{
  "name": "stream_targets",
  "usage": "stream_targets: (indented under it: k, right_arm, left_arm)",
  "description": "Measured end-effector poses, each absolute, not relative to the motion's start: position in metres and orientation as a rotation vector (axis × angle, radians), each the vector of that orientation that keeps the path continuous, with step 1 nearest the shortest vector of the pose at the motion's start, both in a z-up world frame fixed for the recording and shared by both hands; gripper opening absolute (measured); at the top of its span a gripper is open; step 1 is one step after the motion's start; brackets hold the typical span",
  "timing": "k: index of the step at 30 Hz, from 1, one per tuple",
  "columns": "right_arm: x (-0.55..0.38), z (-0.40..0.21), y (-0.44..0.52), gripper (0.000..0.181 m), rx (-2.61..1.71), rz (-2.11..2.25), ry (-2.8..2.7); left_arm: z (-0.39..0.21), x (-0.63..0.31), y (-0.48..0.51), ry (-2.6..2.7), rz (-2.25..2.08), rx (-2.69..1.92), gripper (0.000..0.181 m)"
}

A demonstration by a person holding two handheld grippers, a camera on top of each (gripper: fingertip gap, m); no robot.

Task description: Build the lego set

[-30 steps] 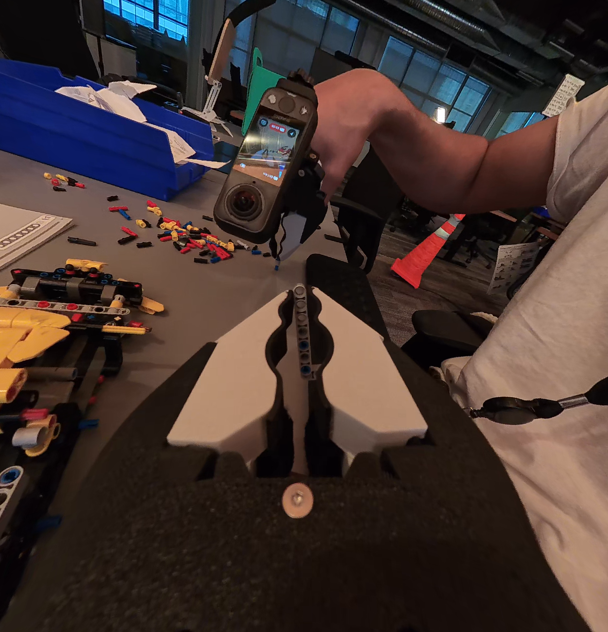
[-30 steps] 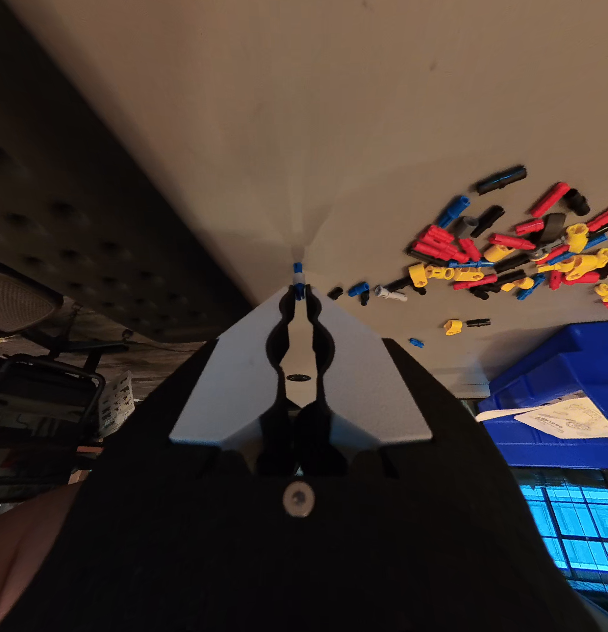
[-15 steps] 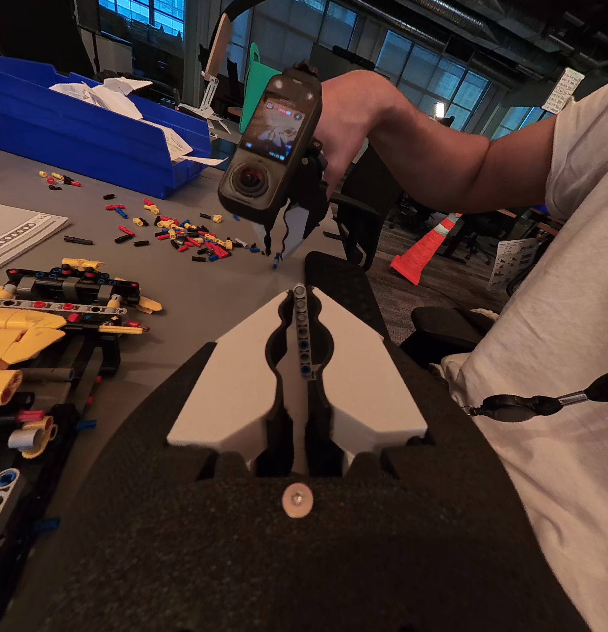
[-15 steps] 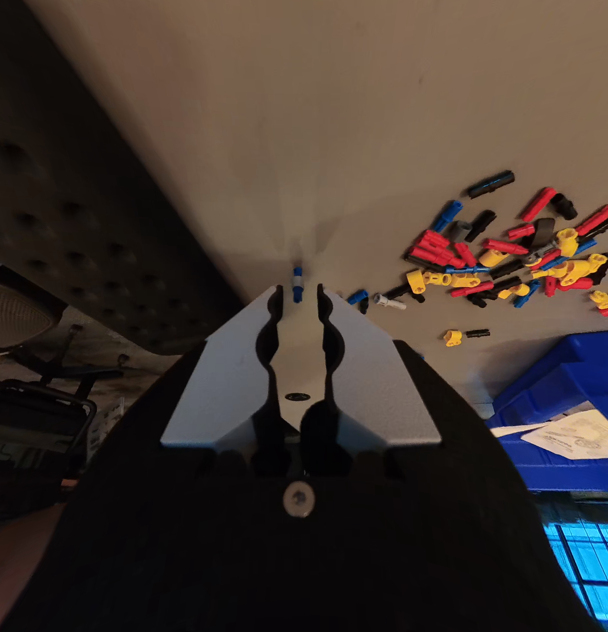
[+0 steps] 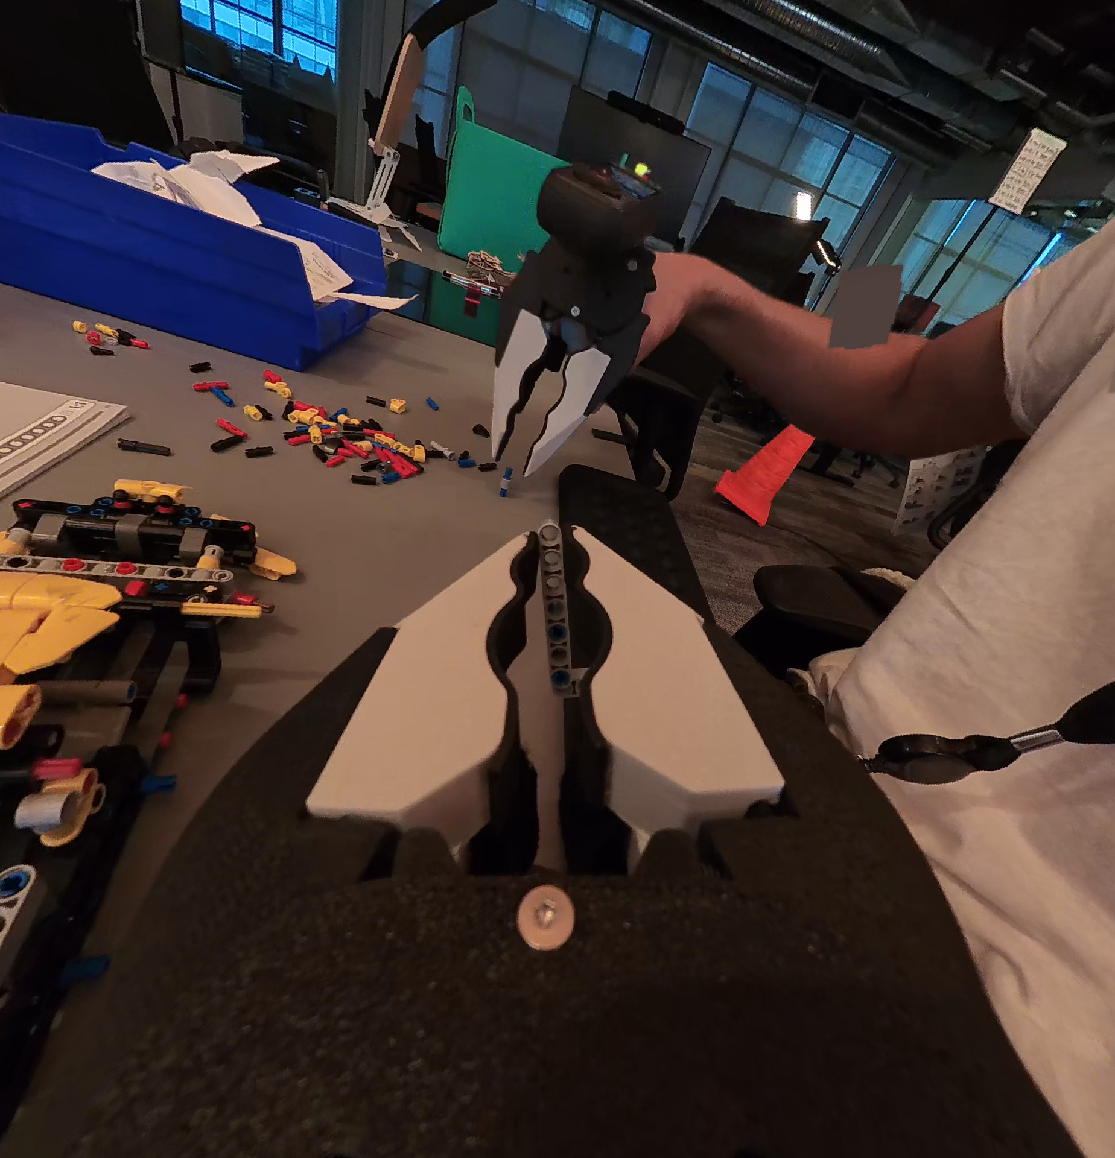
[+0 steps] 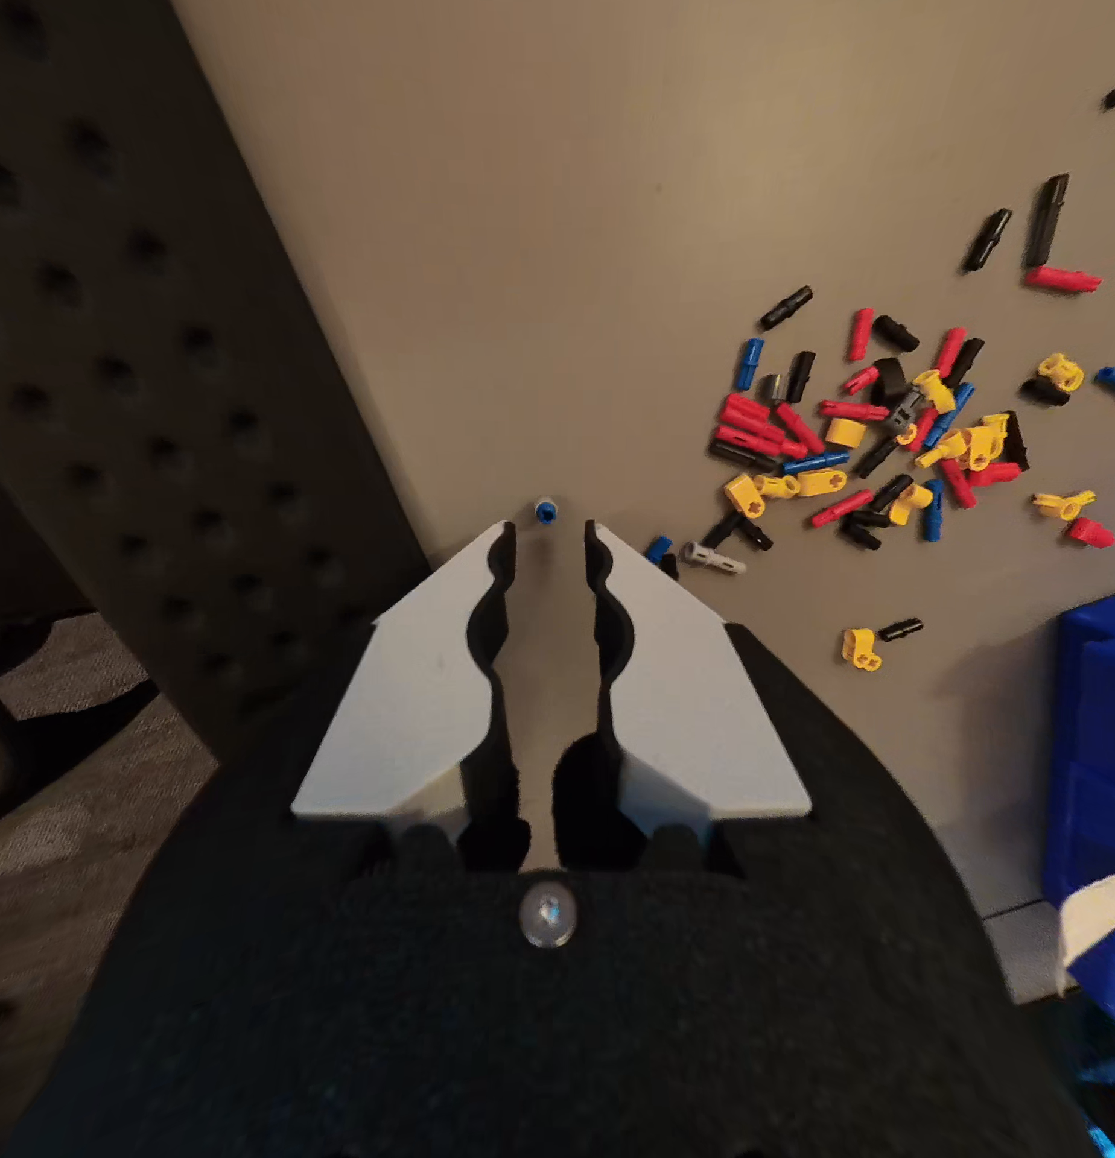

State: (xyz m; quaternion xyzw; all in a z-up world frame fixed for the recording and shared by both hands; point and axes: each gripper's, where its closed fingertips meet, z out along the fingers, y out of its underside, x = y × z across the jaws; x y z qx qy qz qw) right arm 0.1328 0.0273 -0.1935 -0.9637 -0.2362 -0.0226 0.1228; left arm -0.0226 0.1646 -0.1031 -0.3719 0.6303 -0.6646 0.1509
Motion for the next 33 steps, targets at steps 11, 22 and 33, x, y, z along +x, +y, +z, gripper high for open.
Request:
stream_targets:
  k: [11,22,33]
  right_arm:
    - [0.13,-0.204,0.031,0.016,-2.798,-0.003,-0.681]
    - [0.097,-0.159,0.076,0.006,-2.55,0.023,-0.669]
    - [-0.037,-0.026,0.173,0.005,-1.543,0.592,-0.308]
  left_arm:
    - [-0.105,-0.022,0.166,1.81,-1.904,-1.081,0.007]
    - [-0.095,-0.023,0.169,1.755,-1.953,-1.053,0.007]
    - [-0.037,-0.048,0.181,1.458,-2.214,-0.792,0.007]
